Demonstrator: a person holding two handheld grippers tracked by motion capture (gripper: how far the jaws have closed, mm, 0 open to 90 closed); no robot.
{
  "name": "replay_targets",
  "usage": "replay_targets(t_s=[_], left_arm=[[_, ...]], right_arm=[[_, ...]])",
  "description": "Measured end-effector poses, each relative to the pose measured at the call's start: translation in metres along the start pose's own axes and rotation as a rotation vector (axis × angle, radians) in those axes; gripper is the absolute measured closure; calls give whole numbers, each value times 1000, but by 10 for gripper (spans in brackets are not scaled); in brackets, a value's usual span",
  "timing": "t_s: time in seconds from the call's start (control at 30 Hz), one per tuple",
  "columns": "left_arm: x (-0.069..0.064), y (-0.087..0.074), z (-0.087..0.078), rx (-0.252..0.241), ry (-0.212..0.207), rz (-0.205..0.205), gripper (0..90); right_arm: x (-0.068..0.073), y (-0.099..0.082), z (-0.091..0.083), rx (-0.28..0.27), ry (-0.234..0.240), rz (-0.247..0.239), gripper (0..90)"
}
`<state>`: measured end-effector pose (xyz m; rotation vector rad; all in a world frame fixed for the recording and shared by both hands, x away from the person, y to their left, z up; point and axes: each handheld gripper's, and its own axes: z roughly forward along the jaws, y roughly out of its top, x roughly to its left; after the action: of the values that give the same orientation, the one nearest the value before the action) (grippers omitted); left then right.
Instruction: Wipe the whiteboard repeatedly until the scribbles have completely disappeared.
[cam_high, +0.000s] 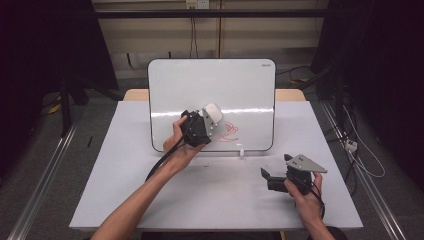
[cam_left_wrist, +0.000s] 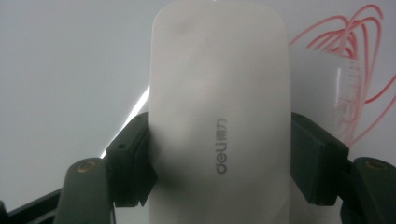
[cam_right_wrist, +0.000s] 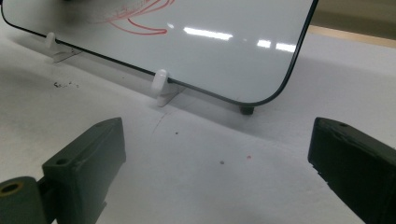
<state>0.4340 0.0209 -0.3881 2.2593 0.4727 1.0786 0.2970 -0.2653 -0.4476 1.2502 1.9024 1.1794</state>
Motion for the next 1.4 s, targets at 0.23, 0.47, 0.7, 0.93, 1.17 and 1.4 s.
replay_targets(t_s=[0.23, 0.47, 0.7, 0.93, 1.17, 1.4], left_arm=[[-15, 7, 4, 0, -9, 15, 310], [-25, 10, 5, -1, -24, 33, 310], [-46, 15, 9, 0, -40, 81, 309], [-64, 18, 10, 15, -51, 173, 309], [-74, 20, 11, 29, -62, 261, 309], [-69, 20, 11, 33, -92, 266, 311]], right_arm=[[0, 0, -1, -1, 2, -2, 40], [0, 0, -1, -2, 5, -1, 40], [0, 0, -1, -2, 2, -1, 40], [1, 0, 0, -1, 3, 1, 40], [1, 0, 0, -1, 4, 0, 40], [0, 0, -1, -3, 5, 1, 40]])
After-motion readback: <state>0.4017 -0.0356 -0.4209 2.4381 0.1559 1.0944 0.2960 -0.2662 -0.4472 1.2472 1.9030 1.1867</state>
